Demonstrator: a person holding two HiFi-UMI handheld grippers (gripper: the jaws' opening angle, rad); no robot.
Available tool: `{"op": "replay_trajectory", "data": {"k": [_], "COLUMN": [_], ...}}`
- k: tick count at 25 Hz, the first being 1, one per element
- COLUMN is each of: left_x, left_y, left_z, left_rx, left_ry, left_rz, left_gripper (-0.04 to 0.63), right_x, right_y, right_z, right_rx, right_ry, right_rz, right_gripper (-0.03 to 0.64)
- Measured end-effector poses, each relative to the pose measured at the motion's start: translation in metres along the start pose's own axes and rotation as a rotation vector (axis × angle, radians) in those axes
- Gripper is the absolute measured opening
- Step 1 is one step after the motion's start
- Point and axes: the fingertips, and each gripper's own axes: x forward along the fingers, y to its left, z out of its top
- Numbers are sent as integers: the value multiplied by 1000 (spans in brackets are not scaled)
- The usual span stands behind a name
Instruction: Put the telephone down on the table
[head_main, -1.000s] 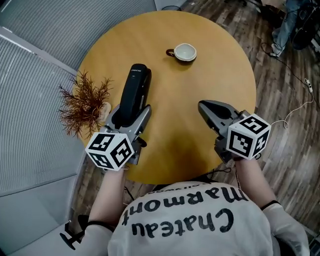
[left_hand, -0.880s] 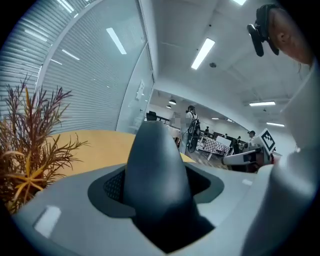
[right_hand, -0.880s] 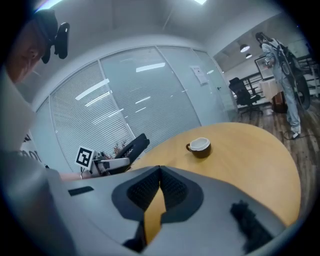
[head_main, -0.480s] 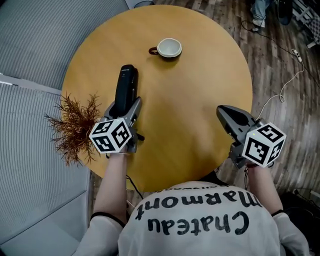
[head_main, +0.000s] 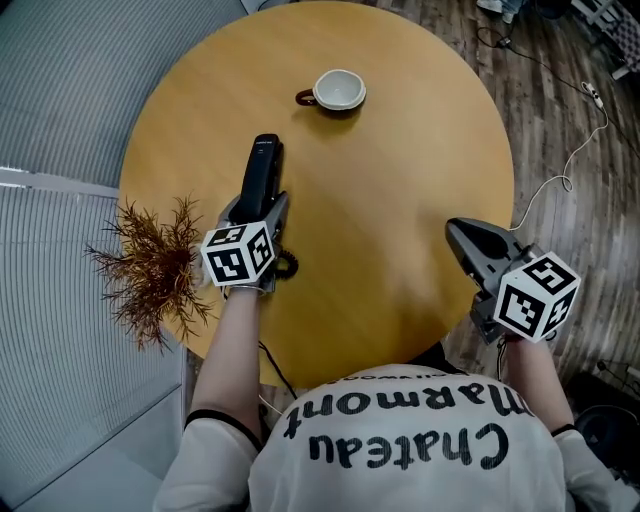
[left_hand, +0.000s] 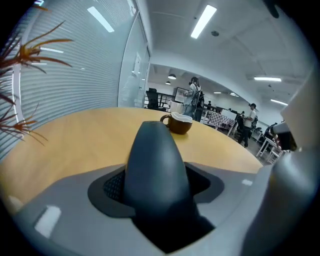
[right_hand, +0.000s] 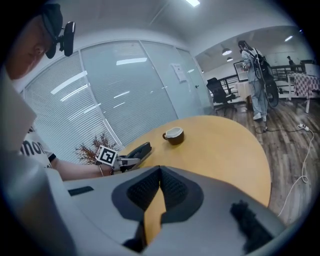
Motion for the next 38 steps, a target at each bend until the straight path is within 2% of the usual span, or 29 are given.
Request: {"op": "replay_trajectory", "data": {"k": [15,38], "left_x": [12,22], "left_y": [6,-2], "left_z": [-9,-18], "left_rx": [-69,99], "left_ry": [51,125], "left_rz": [-23,59], "left_gripper": [308,311], "right_x": [-1,-7], "right_y": [2,10], "right_z": [-8,-16], "right_rx": [4,20], "right_ry": [20,15], "right_rz": [-7,3], "right_gripper": [14,14]}}
